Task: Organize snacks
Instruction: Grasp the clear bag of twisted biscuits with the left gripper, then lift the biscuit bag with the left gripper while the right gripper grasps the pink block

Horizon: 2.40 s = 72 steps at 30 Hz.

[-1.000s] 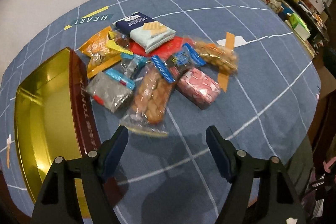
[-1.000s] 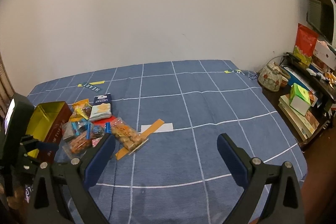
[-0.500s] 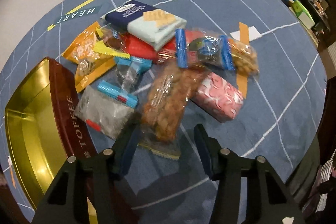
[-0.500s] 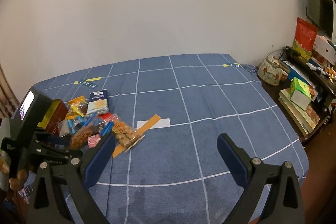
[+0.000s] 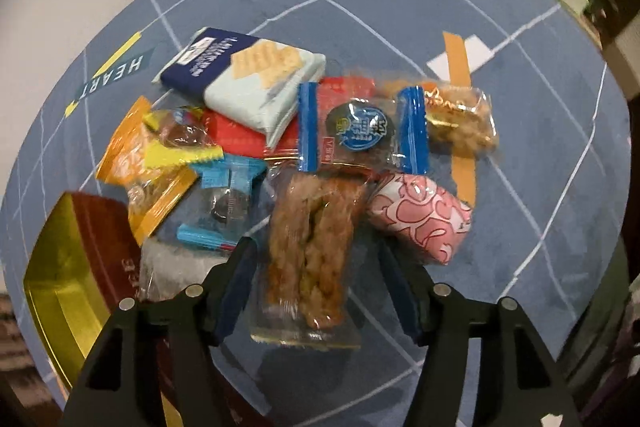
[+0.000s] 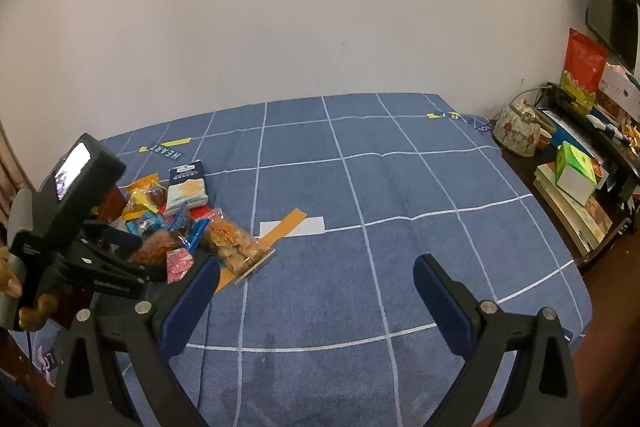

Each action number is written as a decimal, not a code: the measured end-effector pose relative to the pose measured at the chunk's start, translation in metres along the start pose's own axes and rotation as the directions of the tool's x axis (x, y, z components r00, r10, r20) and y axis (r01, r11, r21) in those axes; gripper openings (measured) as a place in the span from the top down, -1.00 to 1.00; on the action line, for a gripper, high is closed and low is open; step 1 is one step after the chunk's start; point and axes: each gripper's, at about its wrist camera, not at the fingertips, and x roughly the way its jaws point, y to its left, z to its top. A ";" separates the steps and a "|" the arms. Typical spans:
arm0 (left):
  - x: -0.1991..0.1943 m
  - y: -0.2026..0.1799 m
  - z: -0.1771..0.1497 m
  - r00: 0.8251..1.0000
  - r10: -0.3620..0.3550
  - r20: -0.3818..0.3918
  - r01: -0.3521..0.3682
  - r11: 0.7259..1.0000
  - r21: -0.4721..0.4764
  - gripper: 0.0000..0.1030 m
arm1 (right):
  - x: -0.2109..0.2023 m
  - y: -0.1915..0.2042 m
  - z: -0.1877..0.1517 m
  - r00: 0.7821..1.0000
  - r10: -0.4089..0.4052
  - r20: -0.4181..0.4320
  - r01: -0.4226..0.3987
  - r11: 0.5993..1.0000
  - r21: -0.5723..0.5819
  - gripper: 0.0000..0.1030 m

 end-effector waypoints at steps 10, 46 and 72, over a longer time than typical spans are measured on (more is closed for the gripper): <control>-0.017 0.006 -0.031 0.995 -0.016 0.097 0.040 0.966 -0.254 0.32 | 0.006 0.000 -0.001 1.000 0.000 -0.016 0.000 1.000 -0.004 -0.93; -0.122 -0.019 -0.126 0.967 -0.025 0.255 0.146 0.872 -0.467 0.31 | 0.104 0.113 -0.036 0.937 0.261 -0.230 -0.307 0.933 -0.190 0.41; -0.130 -0.001 -0.141 0.968 0.052 0.247 0.086 0.851 -0.518 0.31 | 0.036 0.062 -0.039 0.951 0.284 -0.125 -0.302 0.938 -0.167 0.41</control>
